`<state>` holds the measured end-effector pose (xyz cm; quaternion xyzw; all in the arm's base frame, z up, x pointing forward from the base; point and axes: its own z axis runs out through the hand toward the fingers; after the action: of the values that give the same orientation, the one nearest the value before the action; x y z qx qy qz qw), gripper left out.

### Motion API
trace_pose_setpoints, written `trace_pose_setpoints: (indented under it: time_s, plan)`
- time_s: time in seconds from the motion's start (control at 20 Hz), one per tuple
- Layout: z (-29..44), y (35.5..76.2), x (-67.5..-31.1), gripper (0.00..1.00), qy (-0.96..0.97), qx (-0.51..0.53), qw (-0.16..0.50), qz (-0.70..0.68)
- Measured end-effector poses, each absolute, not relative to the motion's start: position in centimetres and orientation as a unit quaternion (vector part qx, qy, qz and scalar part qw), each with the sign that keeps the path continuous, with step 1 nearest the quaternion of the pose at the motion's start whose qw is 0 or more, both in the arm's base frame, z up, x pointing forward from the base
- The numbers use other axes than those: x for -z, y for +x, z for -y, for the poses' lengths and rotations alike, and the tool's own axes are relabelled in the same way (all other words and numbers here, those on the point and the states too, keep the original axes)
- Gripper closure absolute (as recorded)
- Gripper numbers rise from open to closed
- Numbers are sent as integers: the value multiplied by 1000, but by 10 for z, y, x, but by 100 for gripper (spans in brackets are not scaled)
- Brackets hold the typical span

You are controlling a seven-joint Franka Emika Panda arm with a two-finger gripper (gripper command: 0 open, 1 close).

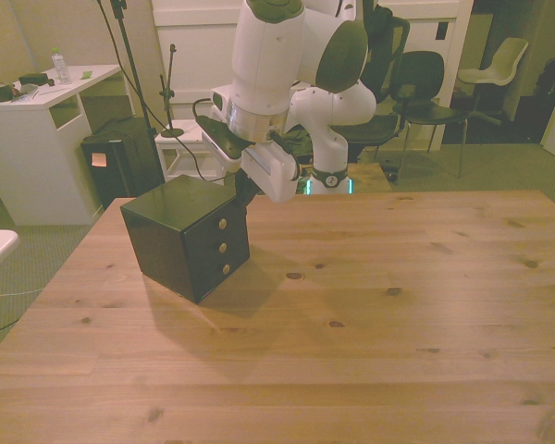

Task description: Close the top drawer

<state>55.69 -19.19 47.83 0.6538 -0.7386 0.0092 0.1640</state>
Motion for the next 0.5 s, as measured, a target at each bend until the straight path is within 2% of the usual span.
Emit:
trace_pose_setpoints:
  time_s: [0.5]
  plan:
    - [193, 559, -477, 100, 651, -3, 164, 741]
